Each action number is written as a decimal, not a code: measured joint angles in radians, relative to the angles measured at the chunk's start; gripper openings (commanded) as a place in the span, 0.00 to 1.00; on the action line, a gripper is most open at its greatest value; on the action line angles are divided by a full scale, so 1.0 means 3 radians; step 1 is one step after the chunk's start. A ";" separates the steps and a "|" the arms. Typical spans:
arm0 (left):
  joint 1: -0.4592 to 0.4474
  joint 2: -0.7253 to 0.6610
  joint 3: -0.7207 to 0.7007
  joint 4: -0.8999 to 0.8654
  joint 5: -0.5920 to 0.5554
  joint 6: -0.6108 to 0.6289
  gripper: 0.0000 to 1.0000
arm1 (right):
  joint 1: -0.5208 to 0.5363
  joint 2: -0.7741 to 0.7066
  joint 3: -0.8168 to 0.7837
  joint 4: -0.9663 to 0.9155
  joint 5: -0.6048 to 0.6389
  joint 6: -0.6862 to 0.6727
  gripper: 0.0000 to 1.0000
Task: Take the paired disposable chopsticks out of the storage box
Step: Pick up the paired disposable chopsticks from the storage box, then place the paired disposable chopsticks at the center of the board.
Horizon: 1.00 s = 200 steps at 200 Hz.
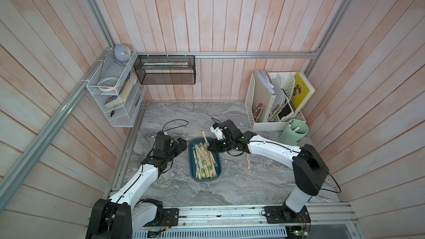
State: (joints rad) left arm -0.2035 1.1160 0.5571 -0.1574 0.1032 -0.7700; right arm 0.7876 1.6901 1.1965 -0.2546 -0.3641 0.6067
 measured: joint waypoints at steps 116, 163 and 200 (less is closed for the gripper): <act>-0.0177 0.0134 0.0100 -0.0001 0.0074 -0.0003 1.00 | -0.0763 -0.0416 -0.0955 -0.0281 0.0935 -0.0107 0.00; -0.0264 0.0239 0.0163 0.0000 0.0065 -0.0004 1.00 | -0.0802 -0.0324 -0.0971 -0.0304 0.1244 -0.0109 0.02; -0.0287 0.0252 0.0163 0.0000 0.0065 -0.0006 1.00 | -0.0842 -0.0247 -0.1008 -0.0323 0.1394 -0.0118 0.05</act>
State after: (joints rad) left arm -0.2897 1.1915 0.6060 -0.1574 0.1226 -0.7719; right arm 0.5350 1.6161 0.8940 -0.3515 0.0540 0.5713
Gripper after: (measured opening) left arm 0.998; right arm 0.085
